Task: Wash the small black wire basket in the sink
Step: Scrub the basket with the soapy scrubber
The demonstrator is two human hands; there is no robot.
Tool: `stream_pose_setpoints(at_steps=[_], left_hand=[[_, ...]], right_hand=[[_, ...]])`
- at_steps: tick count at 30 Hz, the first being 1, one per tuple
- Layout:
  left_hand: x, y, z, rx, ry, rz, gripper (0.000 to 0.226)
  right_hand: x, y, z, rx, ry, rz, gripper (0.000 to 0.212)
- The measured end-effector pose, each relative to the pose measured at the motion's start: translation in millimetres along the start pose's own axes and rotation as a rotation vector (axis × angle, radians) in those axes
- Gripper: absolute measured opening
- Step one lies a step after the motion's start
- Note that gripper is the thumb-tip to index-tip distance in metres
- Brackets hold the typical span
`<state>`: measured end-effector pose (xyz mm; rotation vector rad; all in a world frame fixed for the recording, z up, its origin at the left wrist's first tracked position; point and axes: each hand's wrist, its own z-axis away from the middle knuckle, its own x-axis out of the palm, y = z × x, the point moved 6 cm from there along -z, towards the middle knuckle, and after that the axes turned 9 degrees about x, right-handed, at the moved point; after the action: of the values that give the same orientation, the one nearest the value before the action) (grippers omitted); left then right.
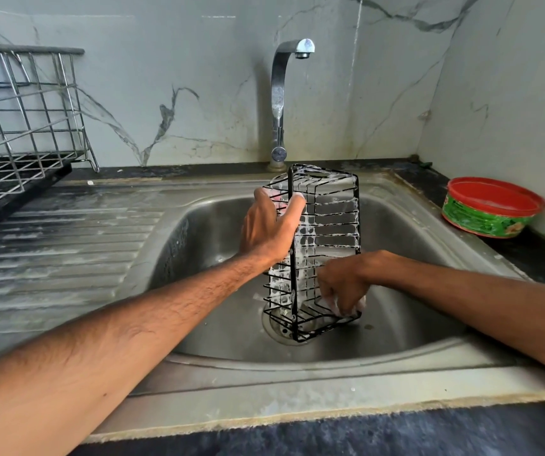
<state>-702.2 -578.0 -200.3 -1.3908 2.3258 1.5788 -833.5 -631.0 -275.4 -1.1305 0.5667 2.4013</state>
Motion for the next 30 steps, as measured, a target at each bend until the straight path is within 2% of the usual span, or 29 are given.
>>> stream_pose_setpoints(at_steps=[3, 5, 7, 9, 15, 19, 22, 25, 27, 30], left_hand=[[0.9, -2.3, -0.2, -0.007, 0.002, 0.006, 0.085], [-0.3, -1.4, -0.9, -0.011, 0.014, 0.007, 0.083], [0.1, -2.0, -1.4, -0.011, 0.015, 0.01, 0.084], [1.5, -2.1, -1.6, -0.01, 0.004, 0.015, 0.086], [3.5, -3.0, -1.1, 0.011, -0.036, 0.006, 0.091], [1.4, 2.6, 2.4, 0.05, -0.032, 0.045, 0.099], [-2.1, 4.1, 2.2, 0.038, -0.016, 0.074, 0.1], [-5.1, 3.5, 1.2, 0.032, 0.022, 0.059, 0.099], [-4.6, 0.5, 1.4, 0.004, 0.027, 0.086, 0.089], [-2.6, -1.5, 1.0, -0.03, 0.028, 0.102, 0.083]], right_hand=[[-5.9, 2.4, -1.5, 0.019, 0.024, 0.005, 0.016], [-20.1, 7.5, -3.9, 0.006, 0.195, -0.09, 0.014], [-33.2, 12.8, -3.6, -0.016, 0.392, -0.145, 0.021], [-34.6, 11.8, -1.5, -0.029, 0.448, -0.099, 0.025], [-15.2, 0.7, 1.7, 0.087, 0.189, 0.237, 0.023], [-14.3, 3.9, 5.3, 0.136, 0.041, 0.16, 0.021], [-15.7, 3.0, 7.3, 0.139, 0.051, 0.124, 0.021], [-24.4, 0.8, 13.8, 0.11, 0.184, 0.059, 0.028], [-37.5, 2.5, 19.7, 0.065, 0.352, -0.063, 0.035], [-62.7, 2.9, 29.4, 0.004, 0.655, -0.256, 0.033]])
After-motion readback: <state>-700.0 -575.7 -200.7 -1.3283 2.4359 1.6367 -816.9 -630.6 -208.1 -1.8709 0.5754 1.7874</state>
